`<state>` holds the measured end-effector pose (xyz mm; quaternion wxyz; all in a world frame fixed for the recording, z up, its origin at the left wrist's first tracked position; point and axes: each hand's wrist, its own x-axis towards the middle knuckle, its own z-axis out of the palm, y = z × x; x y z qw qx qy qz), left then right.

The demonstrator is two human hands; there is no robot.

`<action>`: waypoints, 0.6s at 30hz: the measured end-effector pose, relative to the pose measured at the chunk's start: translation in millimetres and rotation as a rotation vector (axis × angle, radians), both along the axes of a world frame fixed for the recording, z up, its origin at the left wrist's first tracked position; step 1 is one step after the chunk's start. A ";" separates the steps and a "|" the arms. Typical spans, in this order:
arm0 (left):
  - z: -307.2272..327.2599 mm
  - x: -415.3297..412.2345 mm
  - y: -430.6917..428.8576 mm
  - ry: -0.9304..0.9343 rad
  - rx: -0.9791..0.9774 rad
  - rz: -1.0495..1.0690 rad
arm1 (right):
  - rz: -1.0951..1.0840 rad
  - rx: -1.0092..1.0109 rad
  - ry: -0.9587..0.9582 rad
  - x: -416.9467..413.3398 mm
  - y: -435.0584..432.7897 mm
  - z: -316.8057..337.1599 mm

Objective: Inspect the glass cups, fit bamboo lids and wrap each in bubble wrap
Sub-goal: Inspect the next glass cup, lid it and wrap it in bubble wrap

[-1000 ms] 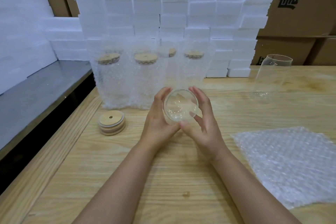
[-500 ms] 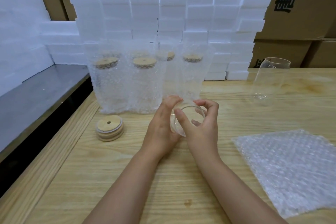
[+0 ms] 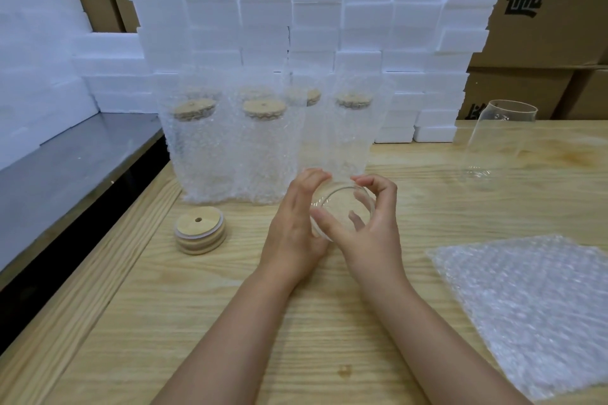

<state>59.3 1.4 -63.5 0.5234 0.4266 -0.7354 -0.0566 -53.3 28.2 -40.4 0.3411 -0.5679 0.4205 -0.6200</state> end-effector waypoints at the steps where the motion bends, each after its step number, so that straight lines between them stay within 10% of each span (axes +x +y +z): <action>1: 0.4 0.6 0.2 0.008 0.024 0.005 | 0.020 -0.004 0.026 -0.2 0.4 -0.1; 18: 6.3 5.7 7.2 0.217 0.149 0.006 | 0.380 0.006 0.039 -31.6 -2.0 5.9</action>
